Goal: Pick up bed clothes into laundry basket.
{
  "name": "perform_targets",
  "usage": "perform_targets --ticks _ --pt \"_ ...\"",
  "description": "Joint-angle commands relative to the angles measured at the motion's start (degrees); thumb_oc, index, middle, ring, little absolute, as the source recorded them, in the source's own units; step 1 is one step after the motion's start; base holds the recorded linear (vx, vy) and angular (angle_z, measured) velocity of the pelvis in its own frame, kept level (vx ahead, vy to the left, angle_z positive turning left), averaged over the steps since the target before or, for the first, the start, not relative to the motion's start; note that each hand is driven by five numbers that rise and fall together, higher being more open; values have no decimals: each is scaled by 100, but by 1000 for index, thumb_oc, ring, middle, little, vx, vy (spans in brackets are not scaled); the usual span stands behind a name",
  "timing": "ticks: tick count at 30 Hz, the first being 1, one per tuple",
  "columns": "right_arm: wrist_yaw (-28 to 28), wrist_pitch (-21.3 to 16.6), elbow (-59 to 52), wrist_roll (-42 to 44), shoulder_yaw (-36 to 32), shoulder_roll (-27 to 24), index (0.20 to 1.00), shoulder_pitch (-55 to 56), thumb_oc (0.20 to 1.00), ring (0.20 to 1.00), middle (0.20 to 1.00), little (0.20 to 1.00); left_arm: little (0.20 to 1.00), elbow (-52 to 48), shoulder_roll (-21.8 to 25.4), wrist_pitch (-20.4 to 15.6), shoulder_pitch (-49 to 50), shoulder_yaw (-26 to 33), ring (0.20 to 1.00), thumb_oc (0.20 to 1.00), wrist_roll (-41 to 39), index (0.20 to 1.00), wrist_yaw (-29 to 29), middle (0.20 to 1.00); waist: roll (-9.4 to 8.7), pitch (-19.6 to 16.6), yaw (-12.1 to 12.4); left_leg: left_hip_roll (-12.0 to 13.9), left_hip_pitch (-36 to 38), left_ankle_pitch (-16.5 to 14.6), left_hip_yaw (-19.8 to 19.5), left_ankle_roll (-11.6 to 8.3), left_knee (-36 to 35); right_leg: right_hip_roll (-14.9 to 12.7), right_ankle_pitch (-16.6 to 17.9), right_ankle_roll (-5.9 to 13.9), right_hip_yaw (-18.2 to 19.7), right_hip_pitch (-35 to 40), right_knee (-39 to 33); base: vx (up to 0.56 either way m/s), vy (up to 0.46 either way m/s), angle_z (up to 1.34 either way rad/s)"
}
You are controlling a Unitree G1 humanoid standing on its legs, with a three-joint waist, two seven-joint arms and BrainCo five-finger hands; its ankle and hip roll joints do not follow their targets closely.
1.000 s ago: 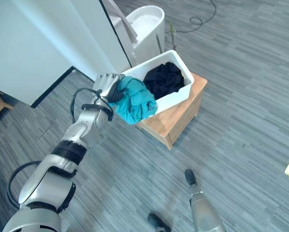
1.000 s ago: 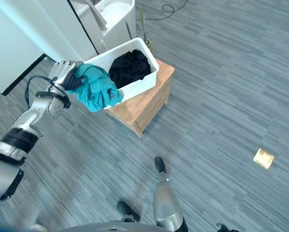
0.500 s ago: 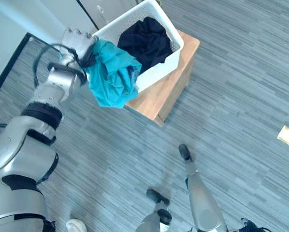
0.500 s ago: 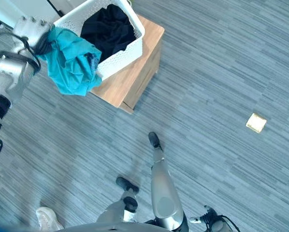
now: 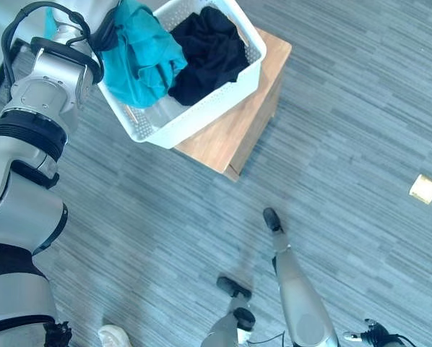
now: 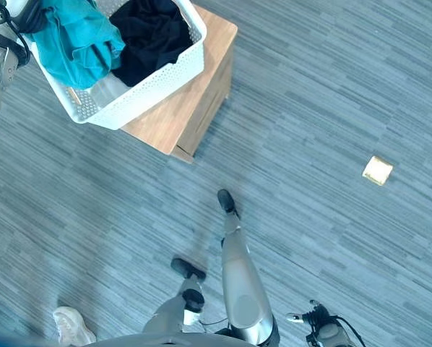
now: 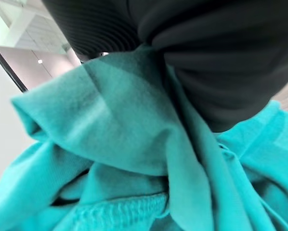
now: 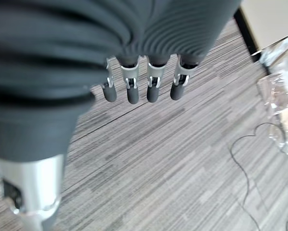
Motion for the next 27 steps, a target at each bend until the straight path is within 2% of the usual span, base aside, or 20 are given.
perform_targets --ticks 1,2,4,6,7,8,10,11,12,13,14,15,16,18,21,22,23,24,27 --pt "-59 25 -17 323 134 198 1000 230 1000 1000 1000 1000 200 205 363 204 -235 657 200 200 -131 200 -15 200 -181 -130 -205 528 874 658 -161 -701 71 -5 548 630 -443 569 -1112 -53 -33 -10" --pt "-58 20 -49 345 136 209 1000 218 1000 1000 1000 1000 1000 185 341 216 -111 757 1000 1000 -142 1000 -61 1000 -183 -113 -186 530 840 660 -161 -701 71 10 548 635 -434 528 -1113 -52 -27 -9" --pt "-44 14 -122 419 155 222 1000 141 1000 1000 1000 1000 1000 236 175 225 68 944 1000 1000 -148 1000 -229 1000 -215 -35 -161 532 789 639 -168 -701 71 38 563 635 -416 448 -1113 -35 -26 -10" --pt "75 -14 -464 655 183 270 1000 70 1000 1000 1000 1000 1000 -80 -75 141 355 1589 1000 1000 -663 1000 -374 1000 -303 38 -94 536 742 635 -223 -695 71 70 574 645 -440 421 -1111 -39 -56 -3" --pt "81 -6 -479 661 186 239 1000 85 1000 1000 1000 1000 1000 -108 -68 148 402 1636 1000 1000 -664 1000 -380 1000 -281 34 -102 537 747 634 -220 -696 71 72 574 645 -438 425 -1111 -29 -40 0" --pt "171 -88 -988 735 251 211 1000 79 1000 1000 1000 1000 1000 -168 -359 -96 695 2331 1000 1000 -1592 1000 -507 1000 -361 45 -80 541 770 621 -243 -692 71 90 576 647 -450 457 -1109 0 0 0" --pt "173 -169 -1758 763 265 73 1000 155 1000 1000 1000 1000 1000 -553 -490 -447 1229 2970 1000 1000 -2680 1000 -481 1000 -362 16 -84 535 864 589 -261 -688 71 110 557 646 -443 550 -1109 0 0 0" --pt "183 -235 -1965 773 254 46 1000 154 1000 1000 1000 1000 1000 -937 -461 -596 1510 3129 1000 1000 -2855 1000 -435 1000 -389 -4 -44 516 910 554 -285 -677 71 126 546 636 -446 612 -1111 14 9 -9" --pt "185 -228 -1982 772 269 21 1000 177 1000 1000 1000 1000 1000 -991 -447 -583 1589 3188 1000 1000 -2850 1000 -438 1000 -377 -10 -59 515 925 550 -279 -677 71 128 544 637 -442 624 -1111 32 13 -11" --pt "116 -367 -2505 607 302 -50 1000 205 1000 1000 1000 1000 1000 -1706 -521 -895 2381 3664 1000 1000 -3273 1000 -375 1000 -426 -87 -30 494 1077 449 -289 -657 71 135 512 625 -457 790 -1114 52 20 -13" --pt "66 -464 -2794 475 335 -108 1000 218 1000 1000 1000 1000 1000 -1984 -680 -1064 2906 4024 1000 1000 -3610 1000 -365 1000 -451 -165 -33 486 1202 365 -268 -635 71 136 491 624 -459 903 -1114 53 23 -10" --pt "64 -457 -2818 467 357 -148 1000 253 1000 1000 1000 1000 1000 -2040 -679 -1060 3014 4102 1000 1000 -3610 1000 -372 1000 -429 -174 -58 484 1225 356 -259 -632 71 137 487 627 -453 923 -1114 63 17 -26" --pt "61 -592 -3445 252 349 -315 1000 317 1000 1000 1000 1000 1000 -2857 -1136 -1358 4020 4743 1000 1000 -4418 1000 -395 1000 -456 -299 -39 451 1432 227 -241 -569 71 129 455 628 -458 1135 -1116 67 9 -24" --pt "21 -740 -4173 11 252 -483 1000 350 1000 1000 1000 1000 1000 -3562 -1649 -1713 4902 5197 1000 1000 -5205 1000 -572 1000 -475 -446 32 401 1662 87 -295 -502 71 125 417 628 -499 1374 -1116 97 0 -7" --pt "-93 -851 -4991 -546 162 -716 1000 315 1000 1000 1000 1000 1000 -4562 -2475 -1928 6298 5609 1000 1000 -5845 1000 -955 1000 -476 -682 235 367 1982 16 -421 -420 71 109 334 617 -605 1769 -1120 66 -11 14" --pt "-63 -842 -5174 -639 106 -758 1000 327 1000 1000 1000 1000 1000 -4788 -2600 -1922 6669 5717 1000 1000 -5972 1000 -1115 1000 -479 -750 294 359 2057 6 -476 -387 71 111 308 597 -633 1883 -1118 41 -13 28" --pt "-42 -867 -5493 -862 84 -839 1000 326 1000 1000 1000 1000 1000 -4928 -2937 -1871 7369 5910 1000 1000 -6153 1000 -1323 1000 -507 -881 417 368 2230 8 -532 -360 71 109 268 566 -719 2104 -1113 37 -12 28" --pt "-41 -864 -5500 -866 90 -847 1000 343 1000 1000 1000 1000 1000 -4954 -2946 -1862 7404 5920 1000 1000 -6153 1000 -1329 1000 -502 -883 409 370 2244 6 -532 -360 71 111 264 566 -721 2120 -1114 -4 6 33" --pt "7 -860 -5791 -983 27 -895 1000 229 1000 1000 1000 1000 1000 -5169 -3136 -1756 8290 6034 1000 1000 -6014 1000 -1661 1000 -563 -1044 673 419 2411 109 -701 -333 74 88 198 509 -883 2436 -1096 -20 -11 35"
